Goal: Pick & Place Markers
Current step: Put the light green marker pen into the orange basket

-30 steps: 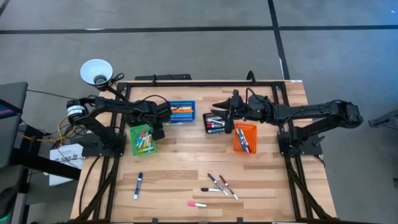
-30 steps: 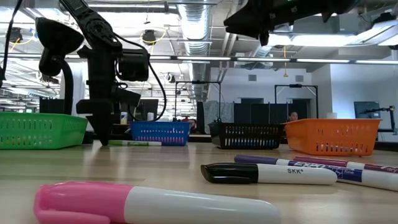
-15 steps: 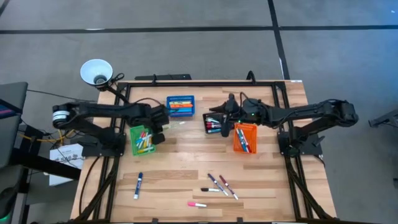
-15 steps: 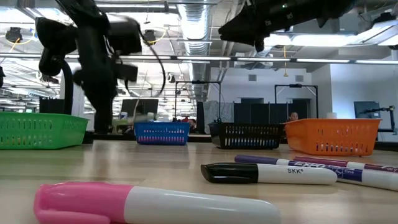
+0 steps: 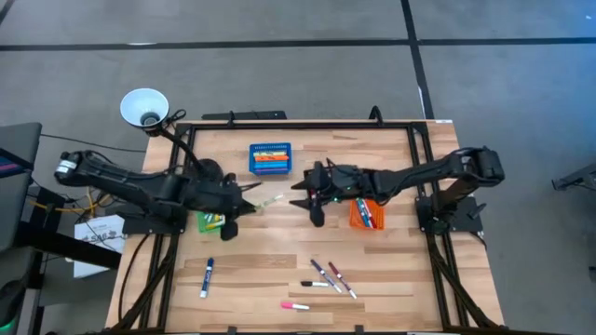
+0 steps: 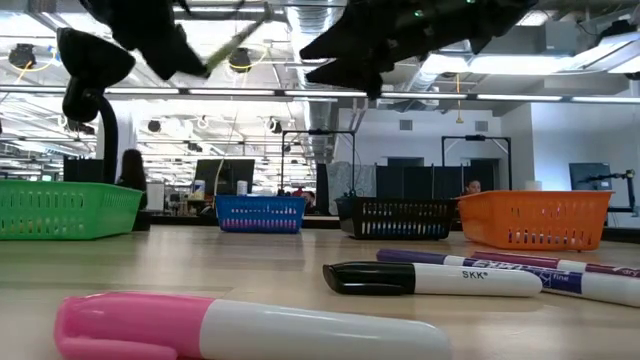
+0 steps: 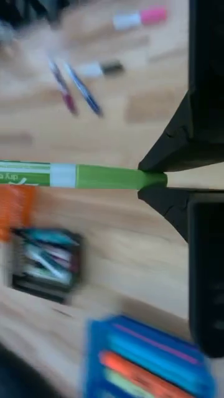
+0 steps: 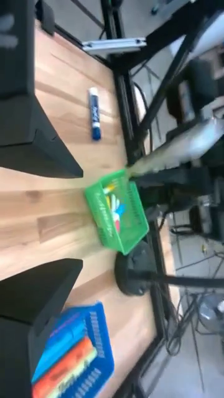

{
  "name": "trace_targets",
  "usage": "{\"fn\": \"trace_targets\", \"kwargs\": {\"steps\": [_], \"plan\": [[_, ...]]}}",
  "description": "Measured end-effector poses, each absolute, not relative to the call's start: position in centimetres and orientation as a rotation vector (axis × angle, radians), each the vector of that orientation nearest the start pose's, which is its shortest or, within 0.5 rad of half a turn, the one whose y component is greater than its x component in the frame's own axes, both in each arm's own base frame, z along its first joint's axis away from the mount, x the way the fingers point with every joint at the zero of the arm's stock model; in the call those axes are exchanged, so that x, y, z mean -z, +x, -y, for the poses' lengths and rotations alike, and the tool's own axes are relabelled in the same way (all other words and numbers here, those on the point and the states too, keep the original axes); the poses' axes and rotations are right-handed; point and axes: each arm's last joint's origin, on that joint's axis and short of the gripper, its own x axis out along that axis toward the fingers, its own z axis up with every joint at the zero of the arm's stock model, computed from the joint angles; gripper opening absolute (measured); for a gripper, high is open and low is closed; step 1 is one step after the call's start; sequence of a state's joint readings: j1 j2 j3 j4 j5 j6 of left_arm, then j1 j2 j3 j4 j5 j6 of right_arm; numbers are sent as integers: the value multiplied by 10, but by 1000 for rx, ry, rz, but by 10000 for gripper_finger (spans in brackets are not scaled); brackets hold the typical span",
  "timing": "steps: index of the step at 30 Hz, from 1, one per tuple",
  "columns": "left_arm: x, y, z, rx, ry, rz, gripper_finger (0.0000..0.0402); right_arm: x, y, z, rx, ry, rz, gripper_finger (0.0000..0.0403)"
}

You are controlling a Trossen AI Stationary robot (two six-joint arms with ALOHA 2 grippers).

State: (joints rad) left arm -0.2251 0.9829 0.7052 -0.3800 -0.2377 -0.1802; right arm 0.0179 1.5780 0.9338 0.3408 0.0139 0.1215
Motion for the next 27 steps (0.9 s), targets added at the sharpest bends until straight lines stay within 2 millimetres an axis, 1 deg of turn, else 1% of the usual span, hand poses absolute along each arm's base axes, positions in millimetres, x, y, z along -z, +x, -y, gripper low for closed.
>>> {"fn": "trace_targets", "kwargs": {"steps": [2, 5, 7, 10, 12, 15, 18, 20, 22, 27], "plan": [[-256, 197, 48, -30, 11, -560, 30, -240, 354, -12, -9, 90, -269, 216], [-251, 199, 59, 4, 33, -478, 30, -241, 363, -25, -61, 31, -170, 212], [-244, 199, 62, 16, 41, -452, 31, -242, 370, -34, -119, 17, -100, 207], [-235, 200, 64, 20, 45, -445, 31, -241, 373, -44, -189, 16, -93, 201], [-229, 199, 64, 20, 43, -437, 31, -241, 376, -49, -198, 16, -86, 197], [-220, 198, 63, 9, 46, -428, 32, -243, 382, -52, -189, 16, -73, 192], [-215, 199, 64, 11, 40, -392, 32, -242, 383, -51, -153, 14, -83, 184], [-212, 200, 64, 17, 70, -388, 32, -242, 385, -51, -150, 25, -78, 175], [-212, 200, 64, 23, 99, -378, 32, -241, 385, -50, -147, 46, -90, 161], [-214, 201, 63, 14, 98, -356, 32, -240, 386, -45, -136, 56, -86, 114]]}}
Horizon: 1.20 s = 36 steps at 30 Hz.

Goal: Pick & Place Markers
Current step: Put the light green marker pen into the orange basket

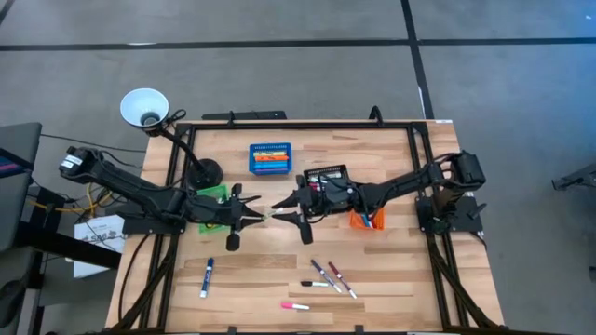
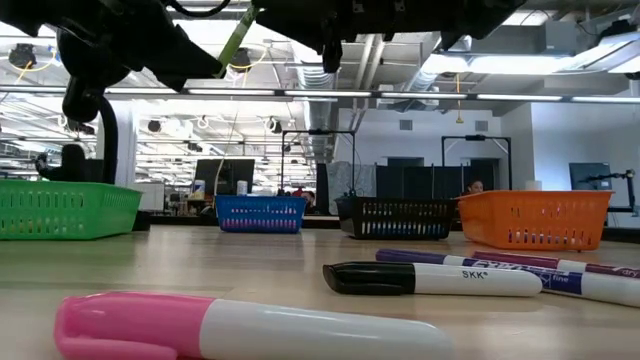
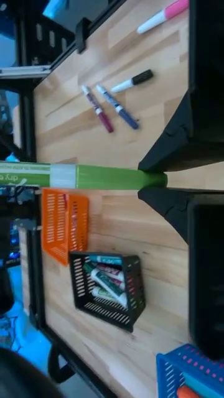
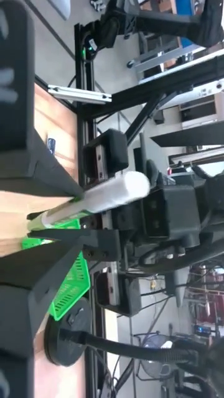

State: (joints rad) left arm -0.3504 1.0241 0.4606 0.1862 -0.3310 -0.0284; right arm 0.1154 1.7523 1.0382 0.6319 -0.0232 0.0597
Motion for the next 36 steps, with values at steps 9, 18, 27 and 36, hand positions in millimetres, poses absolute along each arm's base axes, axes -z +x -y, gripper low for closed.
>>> {"fn": "trace_targets", "kwargs": {"steps": [9, 18, 27, 36], "plan": [[-214, 203, 57, -18, 61, -354, 33, -239, 386, -44, -131, 56, -92, 62], [-215, 203, 56, -35, 58, -352, 36, -239, 387, -43, -123, 48, -85, 49], [-215, 203, 56, -40, 29, -349, 41, -240, 386, -43, -121, 48, -75, 38], [-216, 204, 56, -50, 29, -342, 41, -242, 387, -43, -126, 63, -50, 53]]}}
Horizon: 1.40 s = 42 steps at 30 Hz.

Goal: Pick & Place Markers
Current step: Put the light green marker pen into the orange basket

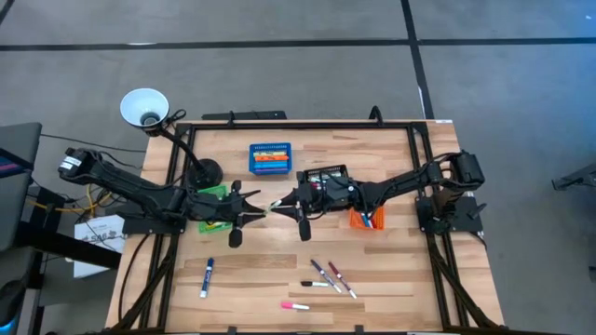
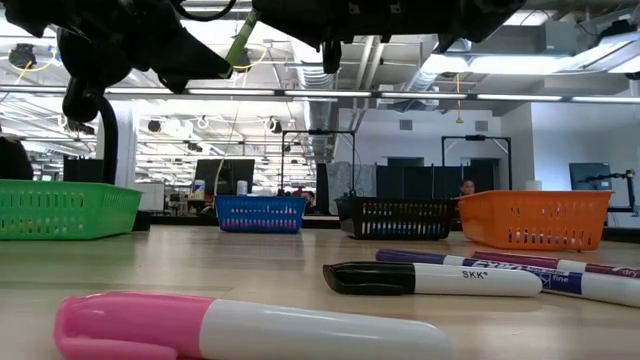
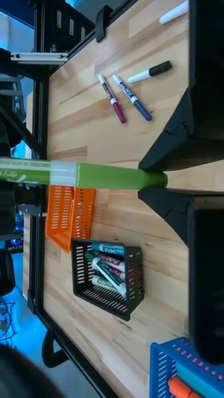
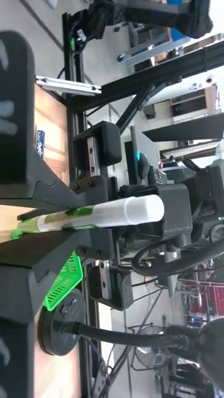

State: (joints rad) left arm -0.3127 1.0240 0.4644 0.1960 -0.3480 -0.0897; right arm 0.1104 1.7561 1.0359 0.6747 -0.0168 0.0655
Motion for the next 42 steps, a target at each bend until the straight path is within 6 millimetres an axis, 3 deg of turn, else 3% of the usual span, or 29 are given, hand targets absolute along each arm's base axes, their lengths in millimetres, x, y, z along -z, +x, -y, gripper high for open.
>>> {"fn": "trace_targets", "kwargs": {"steps": [10, 23, 33, 42], "plan": [[-216, 204, 55, -57, 30, -340, 41, -243, 387, -44, -131, 80, -44, 56], [-216, 204, 55, -62, 29, -340, 42, -244, 387, -44, -133, 70, -32, 113], [-216, 204, 54, -102, 36, -334, 42, -245, 387, -41, -71, 69, -21, 86], [-216, 204, 54, -99, 31, -333, 43, -245, 387, -40, -48, 64, -23, 38]]}}
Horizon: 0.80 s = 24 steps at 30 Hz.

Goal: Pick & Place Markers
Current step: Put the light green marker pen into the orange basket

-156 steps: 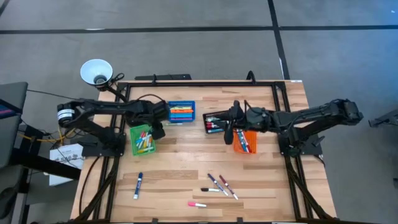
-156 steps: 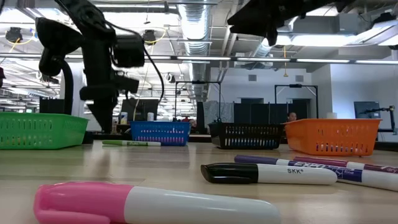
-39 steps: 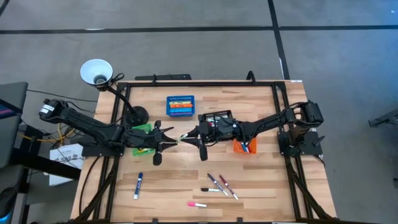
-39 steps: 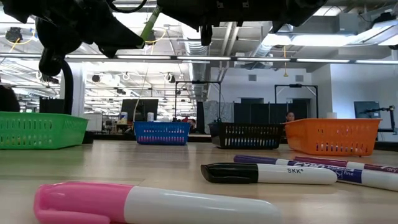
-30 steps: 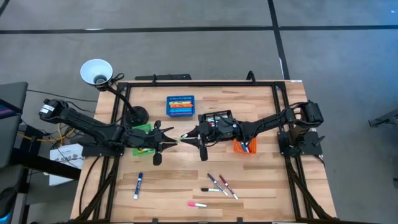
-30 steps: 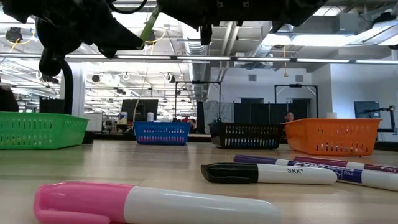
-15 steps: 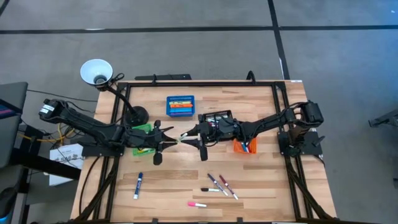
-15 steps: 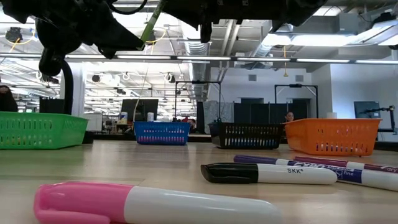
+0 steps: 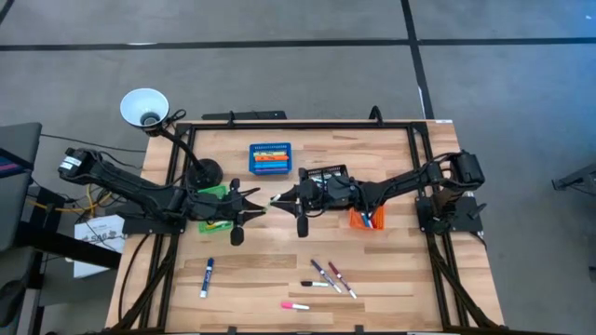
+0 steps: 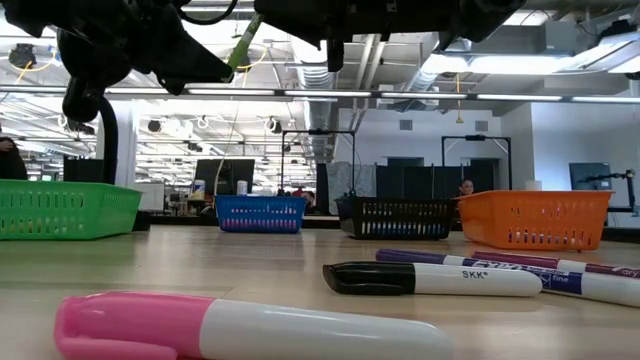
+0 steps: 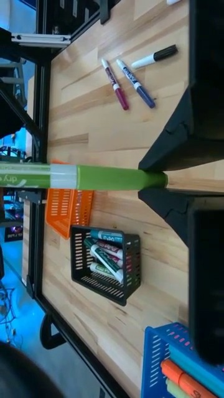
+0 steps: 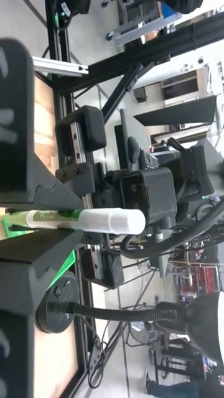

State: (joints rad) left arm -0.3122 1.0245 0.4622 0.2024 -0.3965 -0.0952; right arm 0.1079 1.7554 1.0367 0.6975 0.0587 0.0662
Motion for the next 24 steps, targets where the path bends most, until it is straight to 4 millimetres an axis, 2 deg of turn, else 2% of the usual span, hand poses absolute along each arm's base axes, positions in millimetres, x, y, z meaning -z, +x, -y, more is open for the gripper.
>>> {"fn": "trace_targets", "kwargs": {"steps": [5, 12, 18, 24], "plan": [[-216, 204, 54, -98, 31, -333, 49, -245, 387, -40, -47, 64, -23, 20], [-216, 204, 53, -122, 39, -331, 78, -245, 387, -40, -45, 65, -27, 43], [-216, 204, 53, -136, 41, -329, 104, -240, 387, -37, 5, 63, -76, 18], [-216, 204, 53, -132, 41, -330, 115, -241, 382, -37, 11, 104, -133, 33]]}}
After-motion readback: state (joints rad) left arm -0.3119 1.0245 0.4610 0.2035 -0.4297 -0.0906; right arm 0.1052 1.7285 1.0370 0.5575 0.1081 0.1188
